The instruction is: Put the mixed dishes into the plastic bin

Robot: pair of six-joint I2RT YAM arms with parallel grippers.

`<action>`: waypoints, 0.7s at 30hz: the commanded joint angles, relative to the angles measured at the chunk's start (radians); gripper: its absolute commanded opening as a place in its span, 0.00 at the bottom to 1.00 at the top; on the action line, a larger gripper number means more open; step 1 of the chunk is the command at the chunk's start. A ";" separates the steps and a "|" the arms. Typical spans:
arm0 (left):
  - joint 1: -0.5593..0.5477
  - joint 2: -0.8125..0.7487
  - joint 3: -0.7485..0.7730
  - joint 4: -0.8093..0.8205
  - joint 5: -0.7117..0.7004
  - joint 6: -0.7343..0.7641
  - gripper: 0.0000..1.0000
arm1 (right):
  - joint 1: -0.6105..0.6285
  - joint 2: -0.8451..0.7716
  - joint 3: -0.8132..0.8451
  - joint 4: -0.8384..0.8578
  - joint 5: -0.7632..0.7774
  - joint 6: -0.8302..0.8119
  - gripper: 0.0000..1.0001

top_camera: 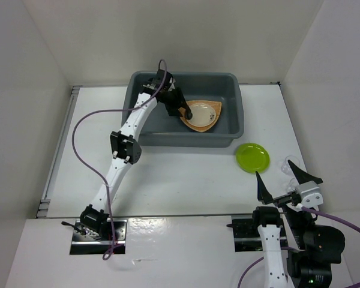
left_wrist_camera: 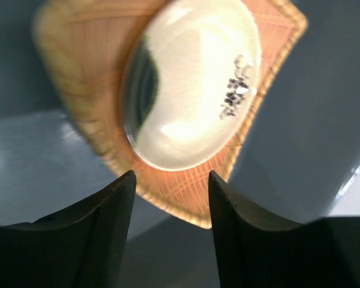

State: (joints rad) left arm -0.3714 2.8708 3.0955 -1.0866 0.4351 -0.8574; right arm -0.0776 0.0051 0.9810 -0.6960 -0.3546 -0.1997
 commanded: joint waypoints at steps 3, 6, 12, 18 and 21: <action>-0.023 -0.229 0.042 -0.091 -0.232 0.061 0.61 | -0.007 -0.083 0.010 0.013 0.025 0.019 0.99; -0.125 -0.460 0.042 -0.180 -0.514 0.177 0.62 | -0.007 -0.083 -0.008 0.036 0.075 0.054 0.99; -0.351 -0.914 -0.429 -0.214 -0.910 0.180 0.68 | -0.007 0.212 0.057 -0.052 0.056 -0.140 0.99; -0.324 -1.621 -1.591 0.416 -0.846 0.155 0.84 | -0.088 0.501 0.038 -0.068 0.131 -0.461 0.97; -0.261 -1.722 -1.719 0.393 -0.826 0.110 0.85 | -0.088 0.544 -0.040 -0.066 0.141 -0.601 0.97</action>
State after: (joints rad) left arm -0.6491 1.1271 1.5093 -0.8333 -0.4015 -0.7155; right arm -0.1593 0.5457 0.9852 -0.7216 -0.2447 -0.5980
